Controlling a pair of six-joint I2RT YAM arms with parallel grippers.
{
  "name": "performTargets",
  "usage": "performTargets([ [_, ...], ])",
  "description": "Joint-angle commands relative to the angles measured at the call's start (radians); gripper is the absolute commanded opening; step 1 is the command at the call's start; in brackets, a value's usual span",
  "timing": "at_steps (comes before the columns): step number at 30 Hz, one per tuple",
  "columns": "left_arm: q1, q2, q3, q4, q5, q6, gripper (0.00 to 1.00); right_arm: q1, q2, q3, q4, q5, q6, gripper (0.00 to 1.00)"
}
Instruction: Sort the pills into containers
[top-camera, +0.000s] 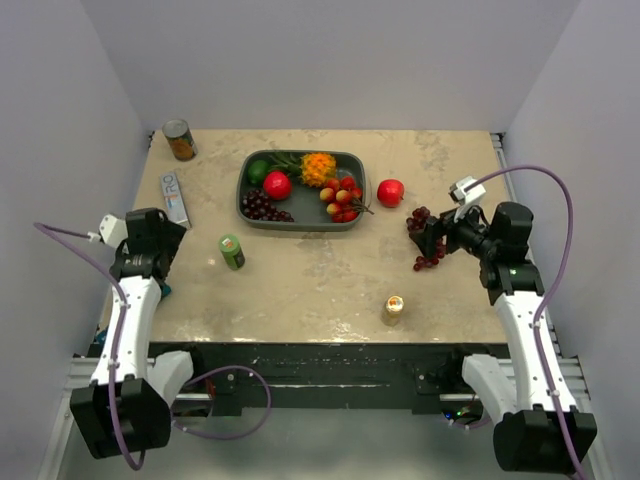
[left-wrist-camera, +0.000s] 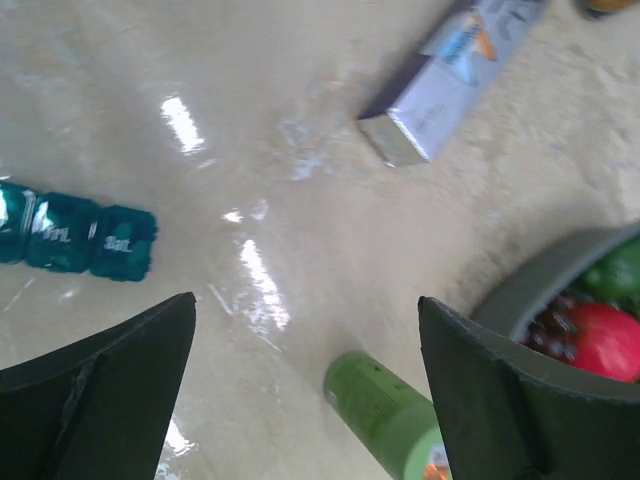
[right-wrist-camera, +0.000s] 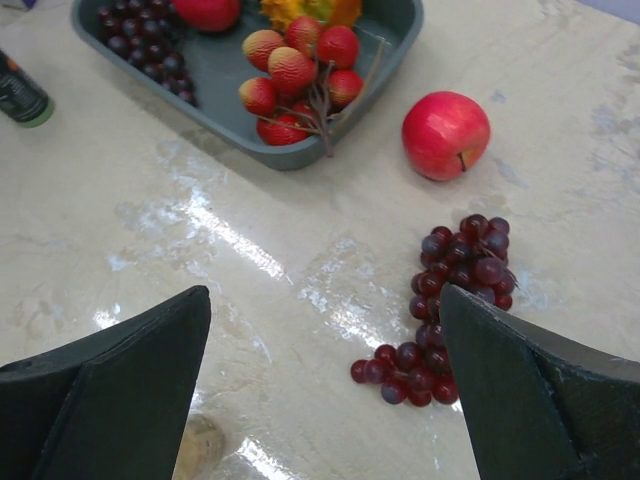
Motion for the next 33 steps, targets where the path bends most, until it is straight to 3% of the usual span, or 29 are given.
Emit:
performTargets([
  [1, 0.015, 0.074, 0.018, -0.128, -0.230, -0.288, 0.95, 0.004, 0.017, 0.002, 0.006, -0.138, -0.068, 0.99],
  [8, 0.034, 0.102, -0.041, -0.156, -0.299, -0.486, 0.89, 0.002, 0.034, 0.002, -0.014, -0.140, -0.099, 0.99],
  [17, 0.251, 0.200, -0.153, -0.018, -0.105, -0.423, 0.88, 0.004, 0.060, 0.005, -0.026, -0.133, -0.114, 0.99],
  [24, 0.341, 0.236, -0.176, 0.048, -0.092, -0.365, 0.87, 0.004, 0.073, 0.008, -0.026, -0.123, -0.119, 0.99],
  [27, 0.390, 0.292, -0.168, 0.060, -0.062, -0.336, 0.82, 0.004, 0.071, 0.008, -0.027, -0.121, -0.119, 0.99],
  [33, 0.441, 0.406, -0.154, 0.051, -0.006, -0.285, 0.65, 0.004, 0.071, 0.013, -0.029, -0.110, -0.122, 0.99],
])
